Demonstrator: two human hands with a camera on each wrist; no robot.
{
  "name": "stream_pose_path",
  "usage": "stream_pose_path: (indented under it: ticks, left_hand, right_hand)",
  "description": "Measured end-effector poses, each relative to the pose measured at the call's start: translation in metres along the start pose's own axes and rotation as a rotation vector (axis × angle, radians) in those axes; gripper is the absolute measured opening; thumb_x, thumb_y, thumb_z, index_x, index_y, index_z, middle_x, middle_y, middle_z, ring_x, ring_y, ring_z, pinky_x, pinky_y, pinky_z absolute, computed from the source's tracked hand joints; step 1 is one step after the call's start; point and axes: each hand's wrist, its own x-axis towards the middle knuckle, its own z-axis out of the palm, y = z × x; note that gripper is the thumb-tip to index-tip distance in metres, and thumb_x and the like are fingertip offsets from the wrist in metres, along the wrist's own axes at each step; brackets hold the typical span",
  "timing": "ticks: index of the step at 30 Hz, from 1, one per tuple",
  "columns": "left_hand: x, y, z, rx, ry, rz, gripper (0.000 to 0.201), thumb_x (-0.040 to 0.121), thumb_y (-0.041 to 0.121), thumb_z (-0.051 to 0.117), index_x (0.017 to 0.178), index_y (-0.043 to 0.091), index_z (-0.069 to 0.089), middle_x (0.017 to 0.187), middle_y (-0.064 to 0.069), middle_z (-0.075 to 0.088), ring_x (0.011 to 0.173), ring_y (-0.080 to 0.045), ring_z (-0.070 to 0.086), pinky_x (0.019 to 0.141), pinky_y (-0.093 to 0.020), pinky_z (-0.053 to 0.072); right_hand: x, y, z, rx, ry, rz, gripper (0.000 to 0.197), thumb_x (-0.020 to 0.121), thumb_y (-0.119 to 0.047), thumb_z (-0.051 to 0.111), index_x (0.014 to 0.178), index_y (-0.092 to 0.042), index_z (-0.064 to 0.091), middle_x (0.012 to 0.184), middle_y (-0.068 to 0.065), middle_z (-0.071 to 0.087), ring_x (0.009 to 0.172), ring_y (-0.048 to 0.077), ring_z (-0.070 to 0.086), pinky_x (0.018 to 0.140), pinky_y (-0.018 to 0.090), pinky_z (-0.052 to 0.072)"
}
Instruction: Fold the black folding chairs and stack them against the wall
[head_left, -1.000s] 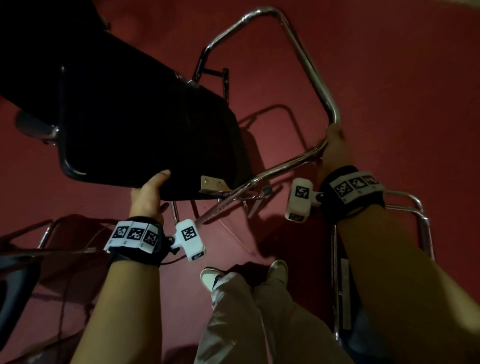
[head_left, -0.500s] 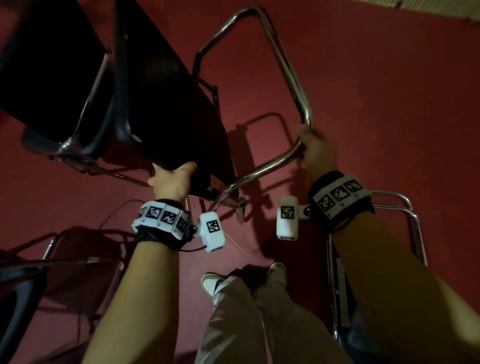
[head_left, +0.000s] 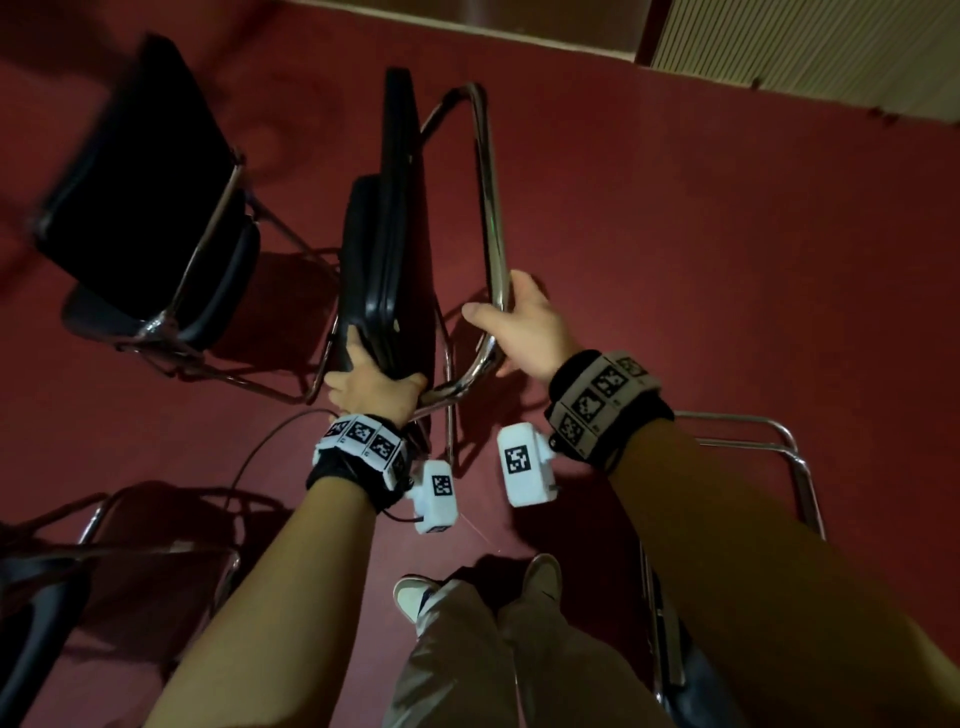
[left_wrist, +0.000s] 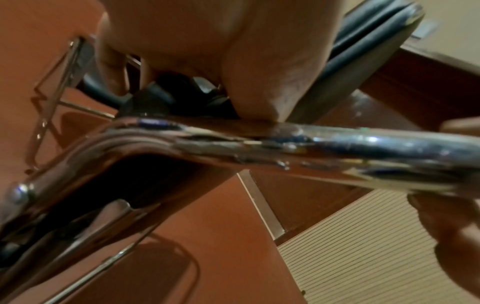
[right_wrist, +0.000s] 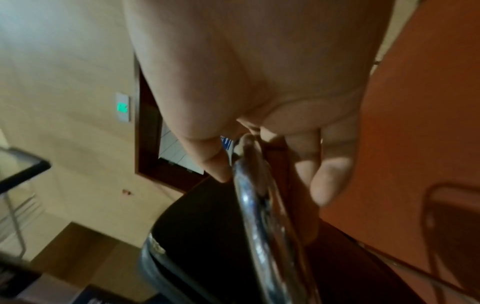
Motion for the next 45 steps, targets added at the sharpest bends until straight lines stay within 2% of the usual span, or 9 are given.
stream_pose_path:
  ticks: [4,12,16,19,22,28,35,40,45]
  left_hand:
    - [-0.012,-0.007,-0.002,0.074,-0.031,0.021,0.109,0.075,0.037,0.08,0.156,0.039,0.007,0.135,-0.022,0.033,0.126,-0.043,0.039,0.107,-0.05,0.038]
    - [-0.015,-0.012,-0.017,-0.006,-0.25,0.063,0.138,0.057,0.06,0.089,0.157,0.036,-0.003,0.153,-0.019,0.023,0.143,-0.04,0.027,0.117,-0.052,0.03]
    - [-0.003,-0.019,-0.036,-0.171,-0.355,0.098,0.15,0.04,0.073,0.088,0.159,0.029,0.008,0.158,-0.007,0.033,0.149,-0.024,0.027,0.119,-0.04,0.029]
    - [0.001,-0.019,-0.044,-0.336,-0.374,0.074,0.108,0.075,0.041,0.085,0.158,0.018,0.02,0.136,0.006,0.047,0.129,-0.007,0.043,0.104,-0.023,0.035]
    - [-0.002,-0.016,-0.043,-0.351,-0.364,0.066,0.12,0.064,0.063,0.081,0.159,0.022,0.021,0.147,0.006,0.045,0.133,-0.01,0.044,0.112,-0.028,0.034]
    - [-0.003,-0.01,-0.038,-0.361,-0.345,0.024,0.073,0.093,0.04,0.058,0.156,0.022,0.026,0.126,0.005,0.052,0.117,-0.018,0.052,0.097,-0.026,0.034]
    - [-0.004,-0.009,-0.027,-0.324,-0.44,-0.005,0.091,0.06,0.054,0.055,0.148,0.039,0.033,0.127,-0.002,0.065,0.109,-0.028,0.064,0.103,-0.046,0.047]
    - [-0.022,0.011,-0.052,-0.505,-0.453,-0.077,0.06,0.1,0.014,0.051,0.153,0.025,0.026,0.132,-0.005,0.054,0.104,-0.021,0.054,0.079,-0.032,0.043]
    - [-0.036,-0.007,-0.079,-0.63,-0.499,-0.438,0.03,0.102,0.032,0.054,0.091,0.006,0.064,0.078,-0.015,0.064,0.065,-0.024,0.057,0.066,-0.034,0.044]
  right_hand:
    - [0.003,-0.015,0.008,0.126,0.036,0.029,0.098,0.075,-0.059,0.071,0.153,-0.037,0.017,0.125,0.0,0.06,0.083,0.019,0.072,0.067,0.035,0.06]
    - [-0.007,-0.024,0.006,0.205,-0.052,0.012,0.105,0.069,-0.066,0.074,0.152,-0.047,0.013,0.155,0.003,0.035,0.115,0.022,0.061,0.062,0.032,0.061]
    - [-0.002,-0.033,0.011,0.167,-0.045,-0.001,0.109,0.063,-0.078,0.07,0.152,-0.045,0.016,0.154,-0.008,0.038,0.134,0.017,0.046,0.099,0.043,0.052]
    - [0.008,-0.027,0.016,0.103,0.007,-0.01,0.107,0.051,-0.086,0.071,0.142,-0.054,0.026,0.143,-0.012,0.052,0.138,0.015,0.042,0.113,0.042,0.037]
    - [0.013,-0.018,0.018,0.04,0.022,0.007,0.114,0.048,-0.071,0.081,0.143,-0.055,0.02,0.139,-0.005,0.054,0.129,0.015,0.05,0.108,0.04,0.044]
    - [0.016,-0.035,0.013,0.002,0.021,0.051,0.12,0.074,-0.032,0.084,0.157,-0.024,-0.002,0.155,0.006,0.036,0.138,0.022,0.042,0.109,0.029,0.038]
    - [0.022,-0.051,0.017,-0.064,-0.036,0.133,0.122,0.076,-0.031,0.082,0.156,-0.022,-0.01,0.158,0.011,0.029,0.142,0.026,0.036,0.114,0.038,0.035]
    - [0.018,-0.072,0.022,0.034,0.007,0.194,0.12,0.077,-0.015,0.083,0.157,-0.019,-0.006,0.154,0.009,0.038,0.136,0.025,0.044,0.109,0.036,0.04]
    - [0.011,-0.091,0.037,0.094,0.013,0.25,0.115,0.082,-0.015,0.079,0.157,-0.018,-0.007,0.154,0.01,0.036,0.138,0.027,0.041,0.111,0.038,0.037]
